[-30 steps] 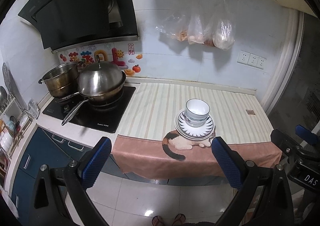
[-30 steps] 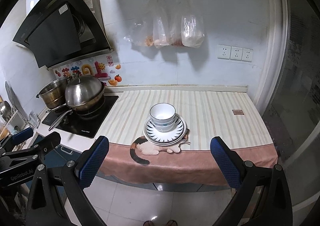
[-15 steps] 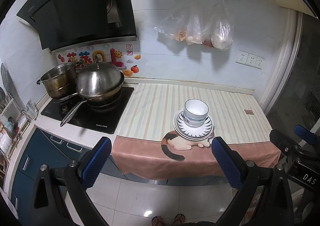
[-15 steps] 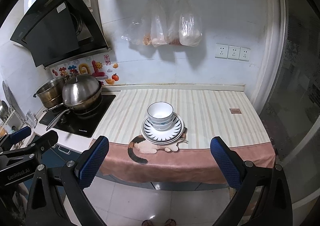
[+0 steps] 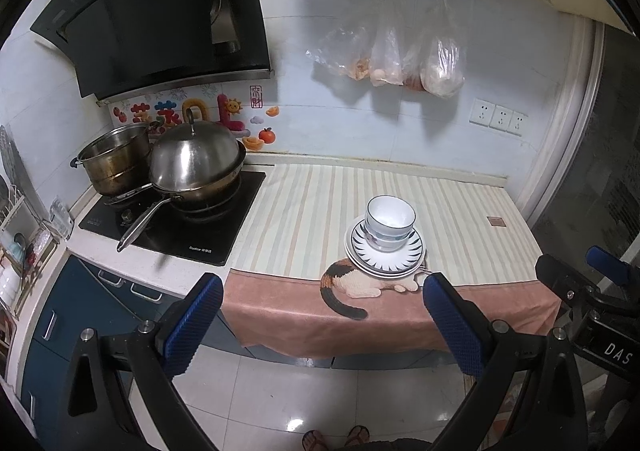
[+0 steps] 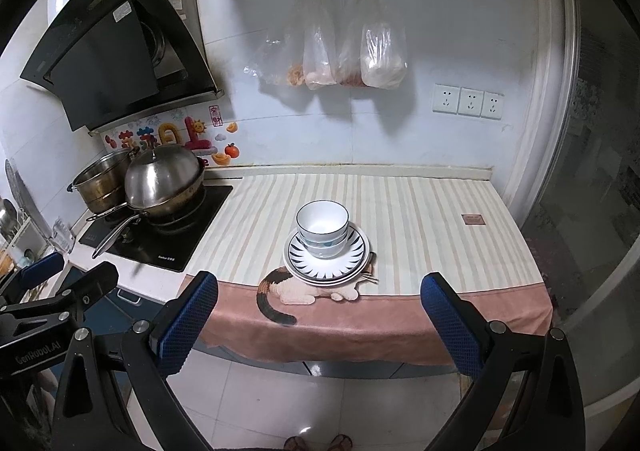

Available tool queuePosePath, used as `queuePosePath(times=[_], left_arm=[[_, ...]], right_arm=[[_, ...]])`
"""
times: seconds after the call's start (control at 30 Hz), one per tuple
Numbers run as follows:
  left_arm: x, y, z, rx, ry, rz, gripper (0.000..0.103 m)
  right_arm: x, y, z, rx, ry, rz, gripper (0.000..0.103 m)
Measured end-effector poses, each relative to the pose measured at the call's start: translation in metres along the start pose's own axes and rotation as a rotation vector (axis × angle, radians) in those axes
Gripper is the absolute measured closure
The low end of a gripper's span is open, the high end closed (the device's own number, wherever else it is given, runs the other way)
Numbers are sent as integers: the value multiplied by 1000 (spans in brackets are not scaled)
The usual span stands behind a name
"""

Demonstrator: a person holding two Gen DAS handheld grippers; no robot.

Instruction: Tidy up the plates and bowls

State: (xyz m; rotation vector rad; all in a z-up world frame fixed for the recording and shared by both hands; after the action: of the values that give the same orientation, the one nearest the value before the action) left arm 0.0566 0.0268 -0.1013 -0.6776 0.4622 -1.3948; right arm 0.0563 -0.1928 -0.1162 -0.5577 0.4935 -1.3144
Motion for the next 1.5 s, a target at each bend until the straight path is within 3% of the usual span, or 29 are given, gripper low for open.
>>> queuePosePath(times=[1.5], left_arm=[[-1,9,5,1,1,-5,0]], right_arm=[[6,5,3,9,-8,-12,0]])
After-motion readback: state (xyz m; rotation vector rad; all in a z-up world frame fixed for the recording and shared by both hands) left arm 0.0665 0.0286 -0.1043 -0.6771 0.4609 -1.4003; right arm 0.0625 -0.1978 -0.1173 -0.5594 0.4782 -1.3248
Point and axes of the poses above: each gripper's, at about its wrist camera, not at the fingertips, and y roughly the way its jaws point, x to its right, z to its top, the point moved 7 cm from there along y, roughly the way its jaws point, and after that the axes turned 5 degrees about -y, right-handed, at the moved point
